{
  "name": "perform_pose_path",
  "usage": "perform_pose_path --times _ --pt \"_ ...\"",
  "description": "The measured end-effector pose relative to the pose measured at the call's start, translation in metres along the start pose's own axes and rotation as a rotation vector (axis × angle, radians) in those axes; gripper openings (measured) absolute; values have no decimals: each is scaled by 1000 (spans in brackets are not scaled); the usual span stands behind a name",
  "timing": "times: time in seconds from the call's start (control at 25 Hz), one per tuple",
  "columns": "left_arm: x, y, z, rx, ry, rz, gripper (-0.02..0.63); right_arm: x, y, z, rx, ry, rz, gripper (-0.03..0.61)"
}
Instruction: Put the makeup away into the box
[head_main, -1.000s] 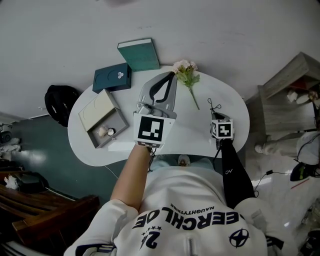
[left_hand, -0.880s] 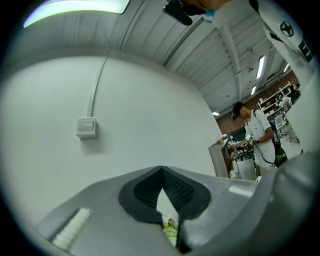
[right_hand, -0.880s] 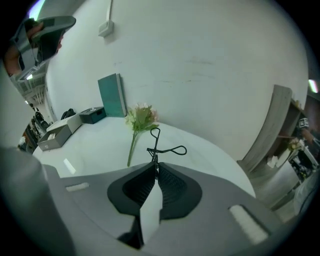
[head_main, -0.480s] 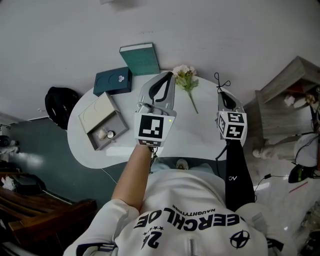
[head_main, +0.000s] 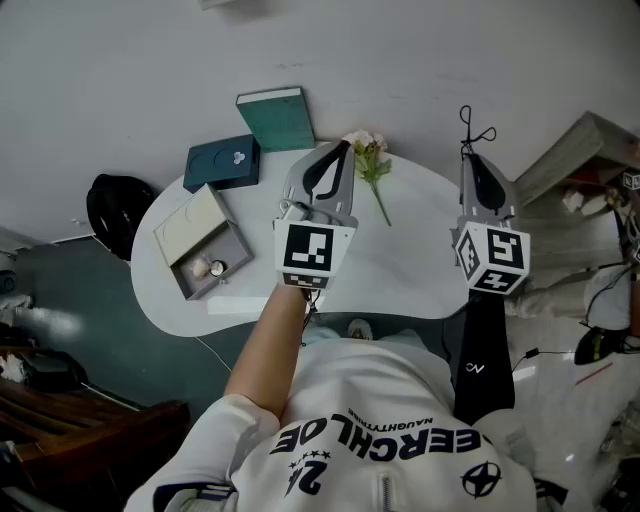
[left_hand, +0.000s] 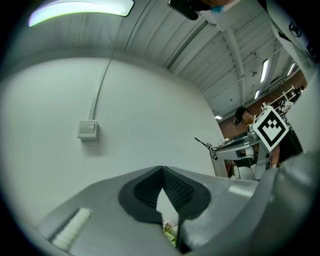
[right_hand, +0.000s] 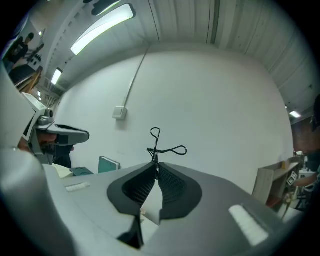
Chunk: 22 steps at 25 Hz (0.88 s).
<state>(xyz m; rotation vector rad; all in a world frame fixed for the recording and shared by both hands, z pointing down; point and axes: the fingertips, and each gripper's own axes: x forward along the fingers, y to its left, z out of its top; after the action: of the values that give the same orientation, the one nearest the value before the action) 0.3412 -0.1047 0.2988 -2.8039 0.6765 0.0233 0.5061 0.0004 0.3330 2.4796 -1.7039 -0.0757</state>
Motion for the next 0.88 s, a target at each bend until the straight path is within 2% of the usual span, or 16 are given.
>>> perform_pose_path --times 0.2,0.4,0.64,0.88 --pt "-5 -2 4 -3 -18 -2 0 -4 4 -4 -8 22 11 53" --pt "-22 20 0 10 -3 63 0 4 31 1 -26 19 77 52" --pt "-64 72 -8 0 1 157 0 22 95 17 -67 2 184 52" --pt "-119 129 -24 0 39 245 0 40 181 25 -84 7 299 52"
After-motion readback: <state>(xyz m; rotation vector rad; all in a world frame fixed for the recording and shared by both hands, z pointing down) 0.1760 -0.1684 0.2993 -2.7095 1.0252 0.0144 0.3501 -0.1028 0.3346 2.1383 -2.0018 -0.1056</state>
